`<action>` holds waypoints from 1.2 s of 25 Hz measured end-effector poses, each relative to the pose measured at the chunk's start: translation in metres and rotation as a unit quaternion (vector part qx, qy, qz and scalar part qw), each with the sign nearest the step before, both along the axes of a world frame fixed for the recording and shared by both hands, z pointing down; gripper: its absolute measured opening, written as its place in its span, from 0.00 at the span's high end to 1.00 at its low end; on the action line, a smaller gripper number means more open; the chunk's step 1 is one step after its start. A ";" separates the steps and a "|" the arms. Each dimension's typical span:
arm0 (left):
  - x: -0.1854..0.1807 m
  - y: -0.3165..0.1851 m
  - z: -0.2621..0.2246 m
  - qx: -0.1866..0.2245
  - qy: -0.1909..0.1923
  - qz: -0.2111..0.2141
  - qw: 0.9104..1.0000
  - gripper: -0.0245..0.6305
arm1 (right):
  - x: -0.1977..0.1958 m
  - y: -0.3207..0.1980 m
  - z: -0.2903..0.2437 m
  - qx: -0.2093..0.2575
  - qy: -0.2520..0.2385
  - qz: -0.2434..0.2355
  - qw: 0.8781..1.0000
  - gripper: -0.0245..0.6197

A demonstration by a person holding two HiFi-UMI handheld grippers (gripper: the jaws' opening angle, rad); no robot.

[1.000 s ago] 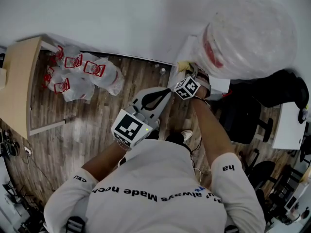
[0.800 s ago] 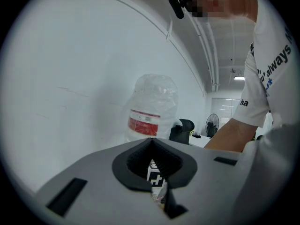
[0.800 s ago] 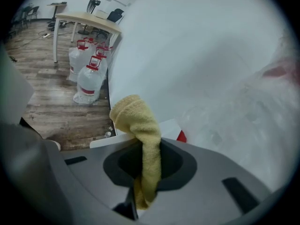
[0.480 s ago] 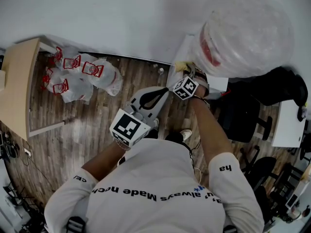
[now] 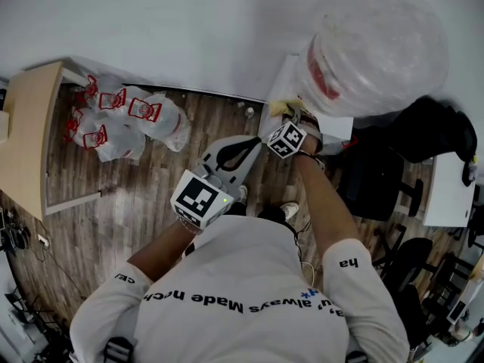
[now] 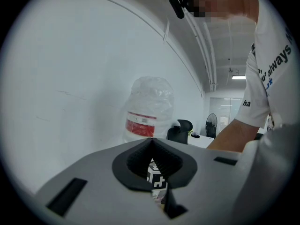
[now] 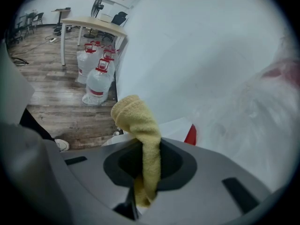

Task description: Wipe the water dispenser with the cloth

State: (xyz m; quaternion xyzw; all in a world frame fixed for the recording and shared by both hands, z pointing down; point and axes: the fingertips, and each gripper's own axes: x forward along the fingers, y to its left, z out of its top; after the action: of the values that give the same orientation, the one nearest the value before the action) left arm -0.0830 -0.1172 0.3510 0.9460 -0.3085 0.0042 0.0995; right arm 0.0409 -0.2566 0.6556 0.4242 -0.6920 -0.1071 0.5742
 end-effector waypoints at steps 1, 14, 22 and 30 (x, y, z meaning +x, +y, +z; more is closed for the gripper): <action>-0.001 0.001 0.000 0.001 0.000 0.000 1.000 0.94 | -0.001 0.002 0.000 -0.001 0.000 0.000 1.000 0.89; -0.001 0.016 0.001 0.000 0.000 0.004 1.000 0.94 | -0.007 0.024 0.005 -0.006 -0.003 -0.002 1.000 0.89; -0.002 0.023 -0.004 0.006 0.004 0.003 1.000 0.94 | -0.012 0.038 0.008 -0.009 -0.003 -0.006 1.000 0.89; -0.004 0.025 -0.007 0.009 0.004 0.000 1.000 0.94 | -0.012 0.033 -0.008 0.001 -0.011 -0.003 1.000 0.87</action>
State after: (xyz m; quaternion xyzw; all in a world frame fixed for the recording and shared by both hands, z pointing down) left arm -0.0869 -0.0919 0.3440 0.9468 -0.3082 -0.0027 0.0925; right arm 0.0285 -0.2235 0.6472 0.4240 -0.6997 -0.1050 0.5653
